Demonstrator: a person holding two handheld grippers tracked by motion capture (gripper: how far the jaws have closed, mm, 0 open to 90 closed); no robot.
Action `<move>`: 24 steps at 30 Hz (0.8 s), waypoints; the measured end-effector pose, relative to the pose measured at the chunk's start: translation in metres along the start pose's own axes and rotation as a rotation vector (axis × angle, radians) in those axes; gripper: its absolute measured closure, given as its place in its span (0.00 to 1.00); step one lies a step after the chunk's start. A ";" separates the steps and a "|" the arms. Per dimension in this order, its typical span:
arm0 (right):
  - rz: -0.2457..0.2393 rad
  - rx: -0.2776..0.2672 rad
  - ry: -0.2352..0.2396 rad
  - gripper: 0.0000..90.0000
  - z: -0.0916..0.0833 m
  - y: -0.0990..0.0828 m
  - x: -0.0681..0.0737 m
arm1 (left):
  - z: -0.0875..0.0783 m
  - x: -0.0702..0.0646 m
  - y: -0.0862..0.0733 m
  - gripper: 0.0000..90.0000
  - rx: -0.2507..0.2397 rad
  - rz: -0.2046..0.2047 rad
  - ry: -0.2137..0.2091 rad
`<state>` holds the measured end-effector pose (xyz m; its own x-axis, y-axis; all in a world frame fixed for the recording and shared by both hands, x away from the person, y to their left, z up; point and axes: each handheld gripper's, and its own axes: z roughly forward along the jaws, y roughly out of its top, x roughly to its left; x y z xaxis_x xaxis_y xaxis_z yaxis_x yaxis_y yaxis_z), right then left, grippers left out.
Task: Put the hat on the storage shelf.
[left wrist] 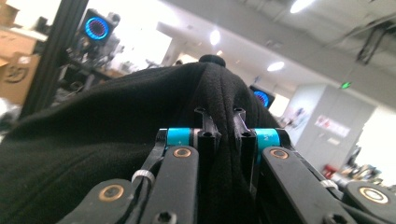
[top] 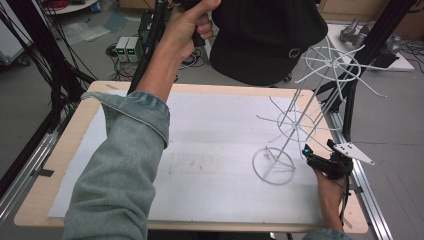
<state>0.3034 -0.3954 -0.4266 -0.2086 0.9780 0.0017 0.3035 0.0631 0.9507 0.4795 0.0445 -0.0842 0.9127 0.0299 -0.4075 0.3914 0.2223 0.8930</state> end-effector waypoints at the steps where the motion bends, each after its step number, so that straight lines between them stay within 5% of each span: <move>1: 0.003 0.001 0.000 0.13 0.000 0.000 0.000 | -0.002 -0.001 0.000 0.93 0.014 0.008 0.008; 10: 0.001 0.003 0.000 0.13 0.001 0.000 0.001 | -0.012 -0.022 -0.007 0.90 0.108 0.173 0.074; 14: -0.005 0.001 0.001 0.13 0.001 0.000 0.001 | -0.017 -0.026 -0.013 0.90 0.112 0.197 0.109; 16: -0.004 0.002 0.000 0.13 0.001 0.000 0.001 | -0.020 -0.022 -0.016 0.89 0.140 0.176 0.108; 24: -0.007 0.000 0.002 0.13 0.003 0.000 0.002 | -0.020 -0.027 -0.023 0.87 0.238 0.266 0.178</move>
<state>0.3053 -0.3927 -0.4272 -0.2123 0.9772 -0.0046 0.3024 0.0702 0.9506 0.4433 0.0584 -0.0976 0.9594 0.2295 -0.1637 0.1790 -0.0472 0.9827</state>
